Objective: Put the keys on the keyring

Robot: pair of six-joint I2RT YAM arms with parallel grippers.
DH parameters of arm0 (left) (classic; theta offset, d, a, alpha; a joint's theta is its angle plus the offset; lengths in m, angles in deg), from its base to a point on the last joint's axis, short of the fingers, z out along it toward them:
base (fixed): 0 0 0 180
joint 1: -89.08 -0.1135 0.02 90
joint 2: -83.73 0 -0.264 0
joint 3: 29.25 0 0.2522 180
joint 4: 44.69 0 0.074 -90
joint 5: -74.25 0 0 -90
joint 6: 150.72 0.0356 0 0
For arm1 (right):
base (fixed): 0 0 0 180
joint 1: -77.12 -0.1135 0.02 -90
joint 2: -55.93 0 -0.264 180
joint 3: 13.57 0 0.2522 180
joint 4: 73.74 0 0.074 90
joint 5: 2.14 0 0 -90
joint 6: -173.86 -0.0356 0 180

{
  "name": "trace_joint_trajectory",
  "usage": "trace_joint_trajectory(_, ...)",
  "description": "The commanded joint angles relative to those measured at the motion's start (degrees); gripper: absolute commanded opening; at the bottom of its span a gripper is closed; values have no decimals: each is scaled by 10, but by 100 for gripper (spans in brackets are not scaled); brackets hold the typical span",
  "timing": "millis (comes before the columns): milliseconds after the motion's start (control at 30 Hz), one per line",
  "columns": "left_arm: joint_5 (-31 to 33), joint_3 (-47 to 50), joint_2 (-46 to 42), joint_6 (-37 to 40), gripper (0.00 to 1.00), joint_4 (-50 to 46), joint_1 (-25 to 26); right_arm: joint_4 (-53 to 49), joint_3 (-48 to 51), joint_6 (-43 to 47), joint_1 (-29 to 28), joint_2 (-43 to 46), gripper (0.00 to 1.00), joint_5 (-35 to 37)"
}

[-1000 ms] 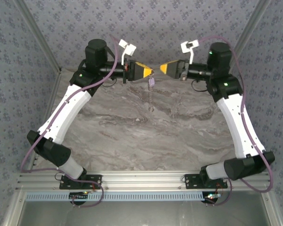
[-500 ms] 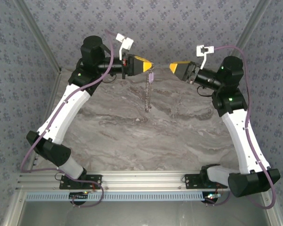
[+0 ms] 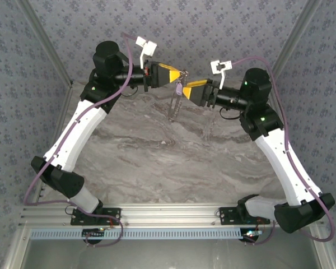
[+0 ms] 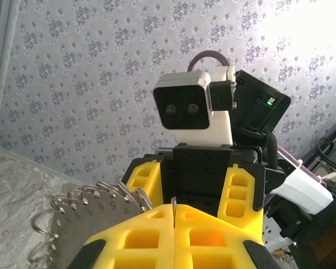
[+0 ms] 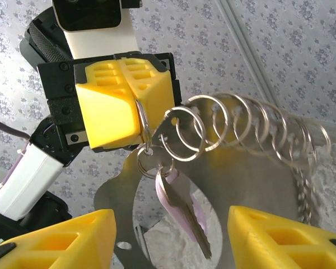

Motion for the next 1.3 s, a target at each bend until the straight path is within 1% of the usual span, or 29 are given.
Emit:
trace_joint_trajectory(0, -7, -31, 0, -6, 0, 35, 5, -12, -27, 27, -8, -10, 58, 16)
trace_joint_trajectory(300, -8, -32, 1, -7, 0, 36, 6, -4, -49, 28, -28, -41, 57, 20)
trace_joint_trajectory(467, -7, -32, 1, -6, 0, 37, 6, -3, -53, 29, -34, -45, 54, 20)
trace_joint_trajectory(500, -7, -32, 1, -5, 0, 37, 6, -3, -54, 28, -35, -45, 51, 20)
trace_joint_trajectory(600, -5, -32, 2, -4, 0, 36, 6, -8, -54, 29, -35, -45, 40, 19)
trace_joint_trajectory(767, 12, -30, 0, 7, 0, 26, 4, -19, -49, 31, -35, -39, 13, 13)
trace_joint_trajectory(867, 27, -28, -2, 14, 0, 17, 1, -28, -48, 32, -32, -36, 1, 10)
trace_joint_trajectory(1133, 79, -3, -25, 41, 0, 3, -15, -74, -45, 40, -10, -20, 0, 10)
trace_joint_trajectory(1267, 80, -3, -27, 59, 0, -17, -15, -106, -64, 51, 0, -23, 0, 7)
